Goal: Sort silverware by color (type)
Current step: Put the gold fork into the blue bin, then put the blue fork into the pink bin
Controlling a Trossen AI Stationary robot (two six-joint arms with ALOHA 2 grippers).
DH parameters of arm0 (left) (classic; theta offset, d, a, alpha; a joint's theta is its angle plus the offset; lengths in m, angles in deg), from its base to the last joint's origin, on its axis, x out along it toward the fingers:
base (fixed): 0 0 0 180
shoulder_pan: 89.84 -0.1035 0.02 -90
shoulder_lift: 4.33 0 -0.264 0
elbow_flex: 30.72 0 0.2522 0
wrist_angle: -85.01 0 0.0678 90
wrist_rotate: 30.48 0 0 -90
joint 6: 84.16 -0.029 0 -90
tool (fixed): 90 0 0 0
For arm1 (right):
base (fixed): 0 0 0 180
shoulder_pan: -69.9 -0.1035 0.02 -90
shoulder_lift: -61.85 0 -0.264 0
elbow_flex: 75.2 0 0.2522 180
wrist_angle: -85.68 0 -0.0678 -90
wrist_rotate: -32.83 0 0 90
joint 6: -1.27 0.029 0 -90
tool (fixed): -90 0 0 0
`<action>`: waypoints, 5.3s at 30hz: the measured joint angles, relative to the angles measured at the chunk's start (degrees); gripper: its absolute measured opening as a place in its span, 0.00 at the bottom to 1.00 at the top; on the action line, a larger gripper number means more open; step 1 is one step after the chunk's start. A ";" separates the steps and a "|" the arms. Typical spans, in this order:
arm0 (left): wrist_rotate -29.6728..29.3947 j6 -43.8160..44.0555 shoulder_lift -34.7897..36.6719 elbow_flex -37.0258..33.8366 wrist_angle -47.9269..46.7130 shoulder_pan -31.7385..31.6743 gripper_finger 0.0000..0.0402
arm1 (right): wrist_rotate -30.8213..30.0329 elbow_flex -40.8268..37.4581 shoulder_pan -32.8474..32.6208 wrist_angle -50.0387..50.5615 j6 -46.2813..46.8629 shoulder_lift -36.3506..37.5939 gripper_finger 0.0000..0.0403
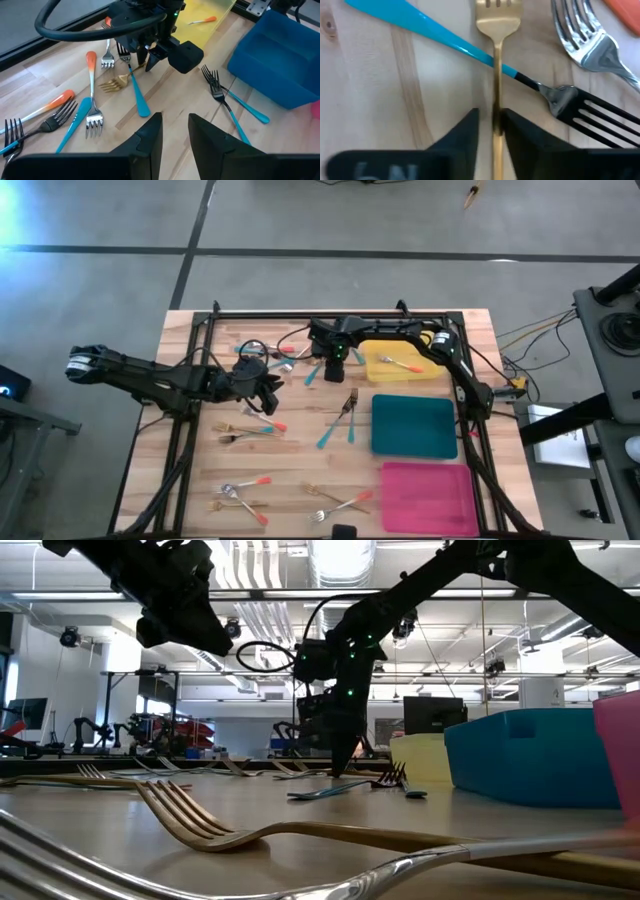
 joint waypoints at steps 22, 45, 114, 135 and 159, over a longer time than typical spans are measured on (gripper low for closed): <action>0.07 0.00 0.00 0.00 0.00 0.00 0.19 | 9.35 9.74 -0.23 9.84 9.53 7.54 0.04; 6.47 -7.74 1.20 -0.02 -3.69 0.00 0.19 | 7.88 -20.20 -14.90 22.82 35.79 41.85 0.03; 22.98 12.39 3.71 -0.02 -2.58 1.60 0.19 | 0.53 -18.53 -23.93 3.52 -16.32 23.21 0.29; 20.35 9.60 17.21 -0.02 -17.21 1.73 0.19 | 0.57 -13.90 -23.93 -0.93 -24.37 8.47 0.20; 14.27 7.82 18.03 -0.02 -20.41 1.66 0.19 | -9.60 -4.70 -23.63 -0.84 -17.83 9.03 0.03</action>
